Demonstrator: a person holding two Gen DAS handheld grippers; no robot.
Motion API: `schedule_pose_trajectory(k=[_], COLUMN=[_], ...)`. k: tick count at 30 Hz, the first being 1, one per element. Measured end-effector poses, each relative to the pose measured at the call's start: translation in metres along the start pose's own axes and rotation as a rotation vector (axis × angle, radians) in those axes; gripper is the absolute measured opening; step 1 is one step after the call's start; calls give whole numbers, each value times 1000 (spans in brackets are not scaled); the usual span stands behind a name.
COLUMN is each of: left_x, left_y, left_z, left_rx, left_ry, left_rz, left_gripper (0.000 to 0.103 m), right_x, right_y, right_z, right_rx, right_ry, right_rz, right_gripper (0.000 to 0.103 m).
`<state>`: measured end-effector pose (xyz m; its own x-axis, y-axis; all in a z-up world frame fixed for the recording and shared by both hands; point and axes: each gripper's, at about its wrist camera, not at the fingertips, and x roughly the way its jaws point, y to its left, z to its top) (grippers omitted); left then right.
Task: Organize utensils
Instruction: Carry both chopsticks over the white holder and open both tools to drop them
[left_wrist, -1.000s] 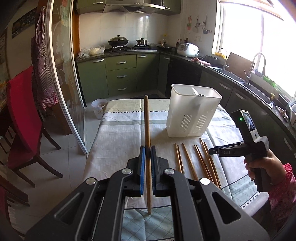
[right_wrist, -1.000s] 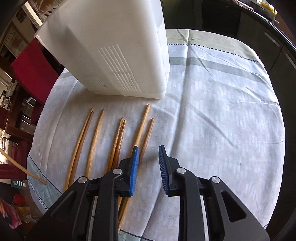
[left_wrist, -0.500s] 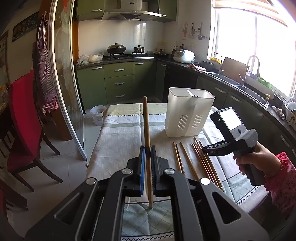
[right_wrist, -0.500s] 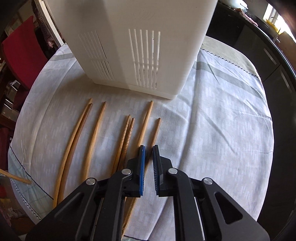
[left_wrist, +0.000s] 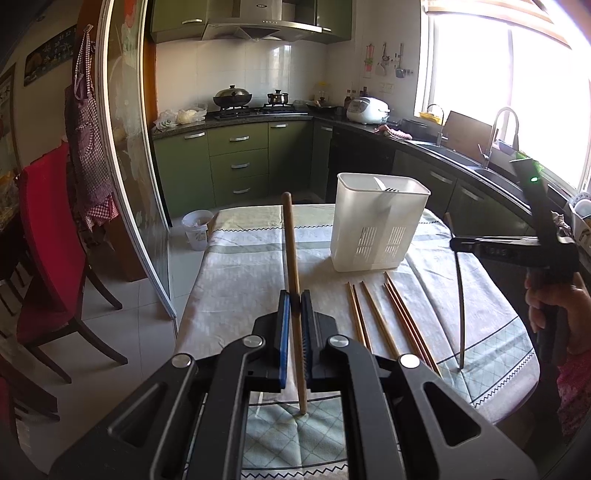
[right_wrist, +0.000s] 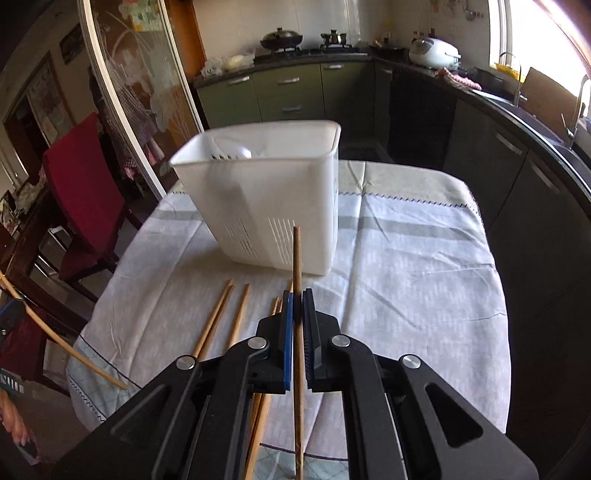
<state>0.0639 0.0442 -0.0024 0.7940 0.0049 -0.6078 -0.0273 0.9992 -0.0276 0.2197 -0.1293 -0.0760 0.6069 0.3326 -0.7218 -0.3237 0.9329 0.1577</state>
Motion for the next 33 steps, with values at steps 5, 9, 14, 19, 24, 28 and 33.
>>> schedule_pose_trajectory(k=[5,9,14,19,24,28,33], left_x=[3,-2,-11,-12,-2,18,42], left_y=[0,-5,-19,-36,-53,-66,-76], left_z=[7,25,62,114,166,197,222], left_rx=[-8,-8,7,20,16,16,1], left_ry=[5,-21,-78,-121,-156,-188,-224], left_rz=[-17,-30,-51,-88,-122,-123,-124], left_gripper=[6,6,6,6,6,6,6], right_x=[-74,-111,-134,-131,-136,-155,-176], right_y=[-18,-23,-31,-40,-46,-44,-38], right_z=[-32,-58,-77,-82,-78,-58,-37], right_rx=[-7,3,15,30,49,26,-15], right_ry=[-130,-177,-195,-200,-209,-273,-329], right_rz=[18,39,71,96,136,127,125], right_gripper=[6,6,6,6,6,6,6])
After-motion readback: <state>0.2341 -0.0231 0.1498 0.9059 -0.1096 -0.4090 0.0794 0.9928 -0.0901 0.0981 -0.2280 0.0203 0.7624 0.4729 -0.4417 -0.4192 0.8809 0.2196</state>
